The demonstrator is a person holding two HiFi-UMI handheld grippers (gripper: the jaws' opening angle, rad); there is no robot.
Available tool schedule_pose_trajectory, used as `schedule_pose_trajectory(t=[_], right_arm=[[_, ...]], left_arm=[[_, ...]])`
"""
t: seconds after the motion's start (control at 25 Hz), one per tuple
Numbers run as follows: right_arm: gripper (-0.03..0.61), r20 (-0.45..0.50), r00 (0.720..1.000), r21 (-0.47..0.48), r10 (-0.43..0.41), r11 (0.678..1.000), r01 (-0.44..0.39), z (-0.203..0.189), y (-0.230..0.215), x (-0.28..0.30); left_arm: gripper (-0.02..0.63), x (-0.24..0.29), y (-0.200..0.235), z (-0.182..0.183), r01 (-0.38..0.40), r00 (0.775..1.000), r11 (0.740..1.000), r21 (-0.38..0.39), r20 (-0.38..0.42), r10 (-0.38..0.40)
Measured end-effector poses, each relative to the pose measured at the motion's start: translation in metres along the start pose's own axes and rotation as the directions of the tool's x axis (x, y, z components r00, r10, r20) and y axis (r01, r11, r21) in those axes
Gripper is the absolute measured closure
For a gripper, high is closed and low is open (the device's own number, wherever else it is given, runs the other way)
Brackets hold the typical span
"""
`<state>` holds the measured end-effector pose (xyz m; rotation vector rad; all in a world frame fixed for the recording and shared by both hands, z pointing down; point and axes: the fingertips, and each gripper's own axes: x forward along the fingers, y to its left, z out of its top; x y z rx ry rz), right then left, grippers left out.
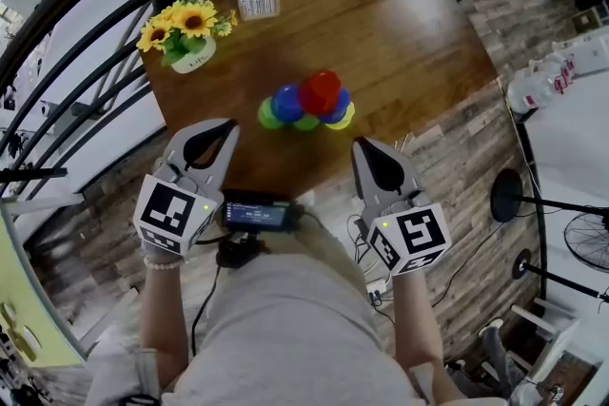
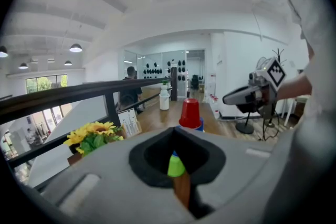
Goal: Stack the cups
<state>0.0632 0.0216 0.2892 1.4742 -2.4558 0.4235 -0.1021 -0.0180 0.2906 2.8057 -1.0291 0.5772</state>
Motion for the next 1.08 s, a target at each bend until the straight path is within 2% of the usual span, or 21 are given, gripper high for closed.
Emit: schedule_pose_trajectory(t=[0.6,1.08], right_arm=[[0.575,-0.006,1.000,-0.087,-0.004,0.996,0.003,0.0074,0.0046,-0.0011],[0.575,0.005,0.999,-0.078,-0.033,0.996,0.034,0.0085,-0.0024,-0.0042]], left_arm=[[0.618,0.0010,-0.0039,0.0023,0.006,1.000,1.000,0.008,0.004,-0.006],[0.618,0.0002,-0.0053,0.0080,0.009,1.000,1.000,0.020,0.016,-0.010]])
